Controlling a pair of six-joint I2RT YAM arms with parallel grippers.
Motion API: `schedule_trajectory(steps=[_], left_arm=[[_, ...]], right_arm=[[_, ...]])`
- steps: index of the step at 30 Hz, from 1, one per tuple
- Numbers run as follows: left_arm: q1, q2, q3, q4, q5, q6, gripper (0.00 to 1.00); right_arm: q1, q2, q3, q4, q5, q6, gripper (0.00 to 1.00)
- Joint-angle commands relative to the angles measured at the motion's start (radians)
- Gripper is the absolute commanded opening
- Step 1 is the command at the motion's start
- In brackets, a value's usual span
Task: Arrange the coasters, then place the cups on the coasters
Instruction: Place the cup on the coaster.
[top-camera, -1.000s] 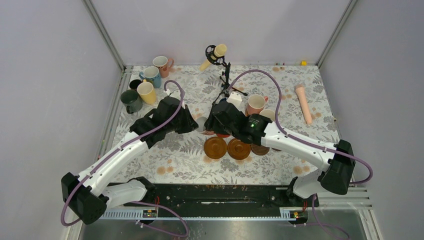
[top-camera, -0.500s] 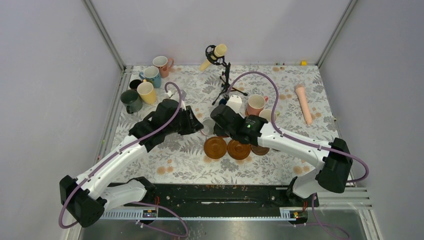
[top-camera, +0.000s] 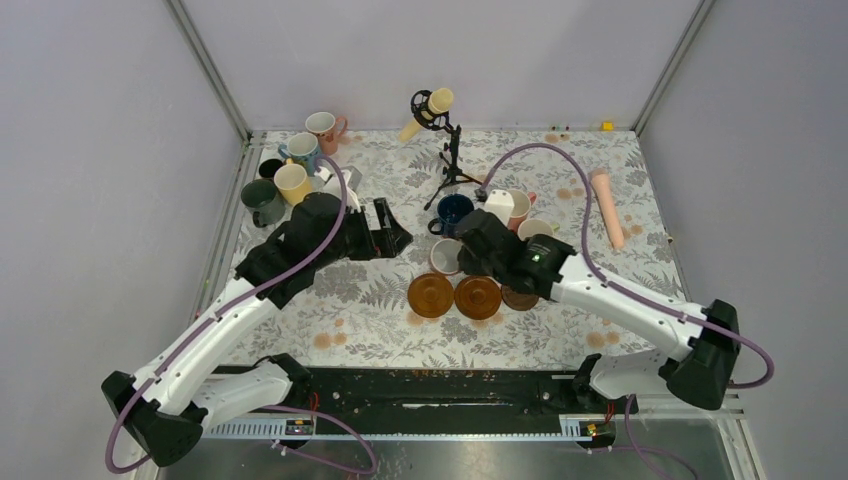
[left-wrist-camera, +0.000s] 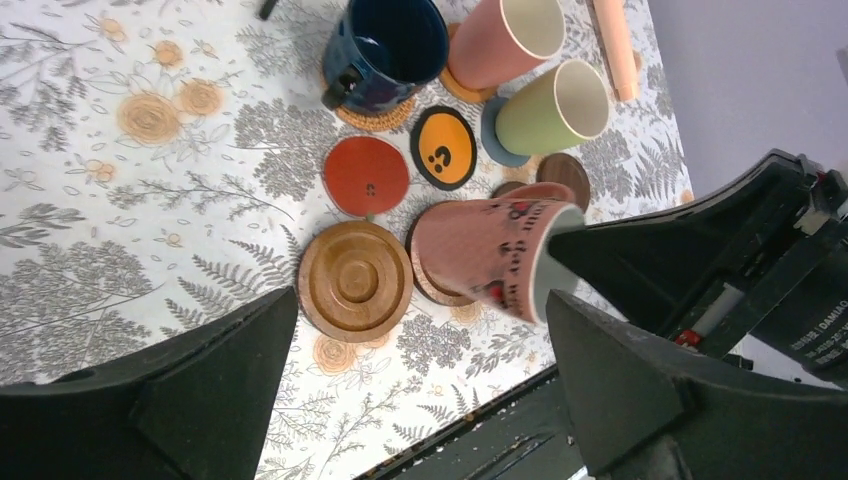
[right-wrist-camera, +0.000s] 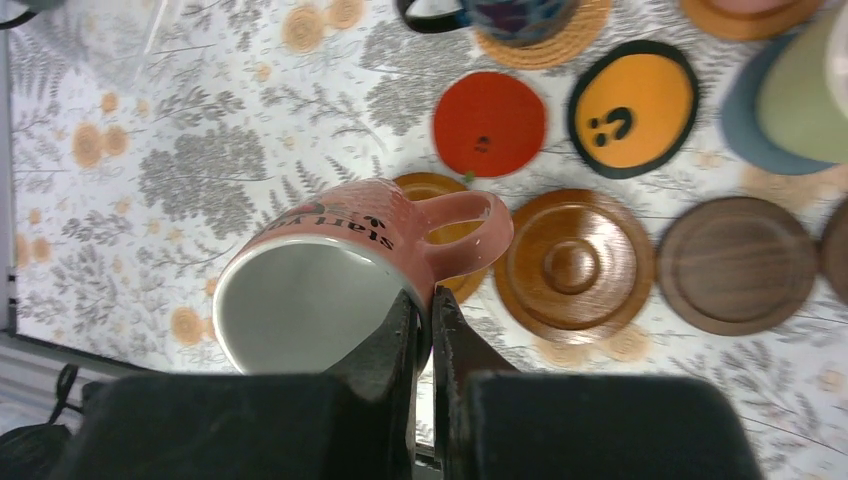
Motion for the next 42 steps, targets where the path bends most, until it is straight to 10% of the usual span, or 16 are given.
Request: schedule_trajectory(steps=[1, 10, 42], left_arm=[[0.0, -0.023, 0.098, -0.048, -0.141, 0.147, 0.99], [-0.001, -0.101, 0.143, -0.132, -0.369, 0.313, 0.99], [-0.001, -0.198, 0.044, -0.08, -0.363, 0.325, 0.99]], right_arm=[[-0.064, -0.092, -0.014, -0.086, 0.019, -0.072, 0.0], [-0.26, -0.088, -0.03, -0.173, -0.006, -0.181, 0.0], [-0.387, 0.249, 0.129, -0.073, -0.138, -0.25, 0.0]])
